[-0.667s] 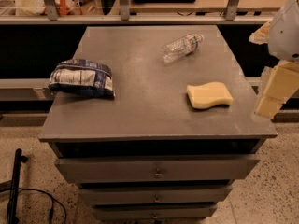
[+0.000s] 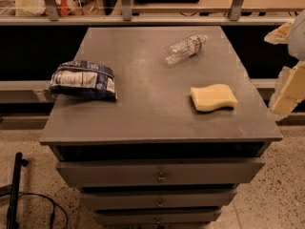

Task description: Pick sponge

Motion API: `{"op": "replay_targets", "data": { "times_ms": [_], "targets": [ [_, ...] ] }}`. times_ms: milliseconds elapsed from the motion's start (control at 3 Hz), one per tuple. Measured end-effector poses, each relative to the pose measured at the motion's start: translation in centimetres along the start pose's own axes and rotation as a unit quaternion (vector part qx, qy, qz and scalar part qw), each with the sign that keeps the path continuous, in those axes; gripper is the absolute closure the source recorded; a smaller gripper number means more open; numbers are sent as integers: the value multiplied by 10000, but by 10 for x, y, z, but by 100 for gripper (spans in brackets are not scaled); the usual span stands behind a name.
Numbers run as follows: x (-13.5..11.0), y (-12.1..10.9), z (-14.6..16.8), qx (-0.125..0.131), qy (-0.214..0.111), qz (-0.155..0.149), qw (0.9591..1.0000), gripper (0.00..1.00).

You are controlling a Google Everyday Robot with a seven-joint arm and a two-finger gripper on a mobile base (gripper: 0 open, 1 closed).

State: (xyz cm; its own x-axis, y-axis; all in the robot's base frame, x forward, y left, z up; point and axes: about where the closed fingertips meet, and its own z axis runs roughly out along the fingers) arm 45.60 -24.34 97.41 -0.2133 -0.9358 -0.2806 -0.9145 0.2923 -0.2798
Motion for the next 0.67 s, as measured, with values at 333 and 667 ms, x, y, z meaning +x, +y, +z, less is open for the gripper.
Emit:
{"op": "replay_targets", "data": {
  "times_ms": [333,667],
  "targets": [
    [18,-18,24,-426,-417,-155,9981,0],
    [28,-35,54,-884,-767,-489,9919,0]
  ]
}}
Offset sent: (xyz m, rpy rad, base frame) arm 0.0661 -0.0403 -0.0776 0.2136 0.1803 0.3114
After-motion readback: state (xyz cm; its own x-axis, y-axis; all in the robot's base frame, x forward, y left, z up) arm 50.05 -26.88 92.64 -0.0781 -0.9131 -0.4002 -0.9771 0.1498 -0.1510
